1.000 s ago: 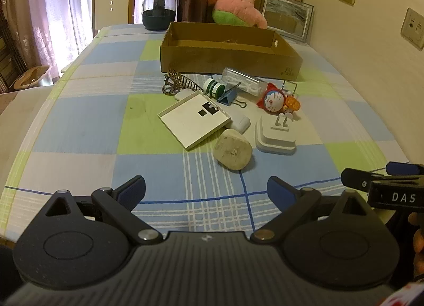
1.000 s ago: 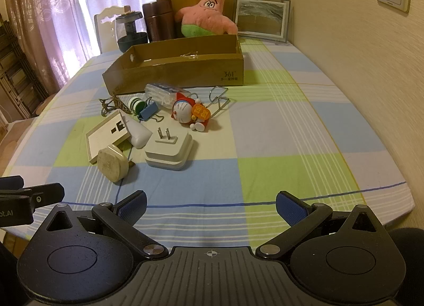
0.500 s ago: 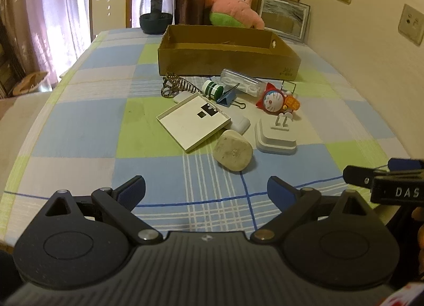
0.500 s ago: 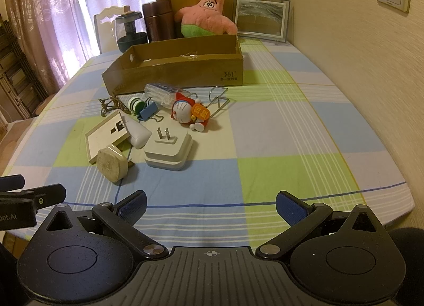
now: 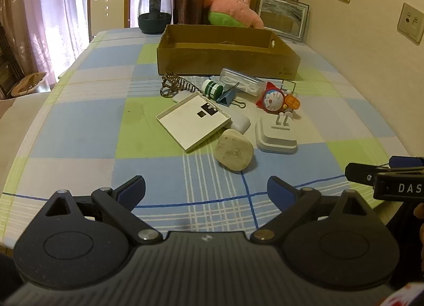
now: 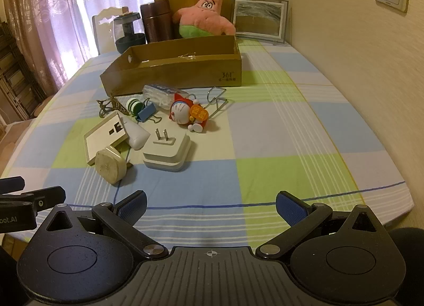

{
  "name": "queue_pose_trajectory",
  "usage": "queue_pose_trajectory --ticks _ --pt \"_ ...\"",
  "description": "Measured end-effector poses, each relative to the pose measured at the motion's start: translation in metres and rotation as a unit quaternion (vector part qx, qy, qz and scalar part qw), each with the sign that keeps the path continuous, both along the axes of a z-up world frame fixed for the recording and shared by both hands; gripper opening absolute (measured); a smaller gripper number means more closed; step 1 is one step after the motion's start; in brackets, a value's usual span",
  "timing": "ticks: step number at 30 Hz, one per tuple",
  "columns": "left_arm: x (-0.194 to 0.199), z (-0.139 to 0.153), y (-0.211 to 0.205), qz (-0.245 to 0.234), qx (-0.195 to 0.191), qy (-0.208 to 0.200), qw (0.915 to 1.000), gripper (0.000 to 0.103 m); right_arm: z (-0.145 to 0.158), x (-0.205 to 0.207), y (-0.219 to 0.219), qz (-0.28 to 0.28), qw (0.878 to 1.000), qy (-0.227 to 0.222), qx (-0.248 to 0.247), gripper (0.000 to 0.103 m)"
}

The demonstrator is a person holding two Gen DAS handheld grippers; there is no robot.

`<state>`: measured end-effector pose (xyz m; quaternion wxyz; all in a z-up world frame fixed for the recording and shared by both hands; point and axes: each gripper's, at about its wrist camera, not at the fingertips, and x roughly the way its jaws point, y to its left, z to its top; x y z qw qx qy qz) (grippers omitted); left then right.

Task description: Organize rigid objects

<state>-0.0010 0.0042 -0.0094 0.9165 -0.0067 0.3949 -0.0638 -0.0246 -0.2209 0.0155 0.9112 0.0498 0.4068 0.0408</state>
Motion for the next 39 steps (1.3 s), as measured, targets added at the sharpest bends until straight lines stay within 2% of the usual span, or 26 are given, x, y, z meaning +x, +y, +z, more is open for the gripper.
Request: queue_pose_trajectory --ticks 13,20,23,26,35,39 --pt "0.004 -0.003 0.001 -0.015 -0.003 0.008 0.9998 0.097 0.0 0.0 -0.002 -0.012 1.0 0.0 -0.011 0.101" --pt "0.012 -0.005 0.0 -0.039 0.003 0.0 0.9992 0.094 0.002 0.007 -0.006 -0.016 1.0 0.003 -0.002 0.101" --pt "0.019 -0.008 0.002 -0.059 0.01 -0.005 0.9982 0.094 0.004 0.012 -0.01 -0.023 1.0 0.005 0.02 0.101" --pt "0.029 -0.012 0.003 -0.063 0.006 -0.002 0.998 0.094 0.007 0.018 -0.011 -0.021 0.999 -0.009 0.026 0.101" --pt "0.055 -0.032 -0.008 -0.081 0.039 -0.018 0.9958 0.088 -0.01 0.048 -0.012 -0.003 0.999 -0.01 0.034 0.101" --pt "0.061 -0.044 -0.023 -0.111 0.067 -0.034 0.991 0.084 -0.015 0.058 -0.004 0.013 0.999 -0.023 0.018 0.101"
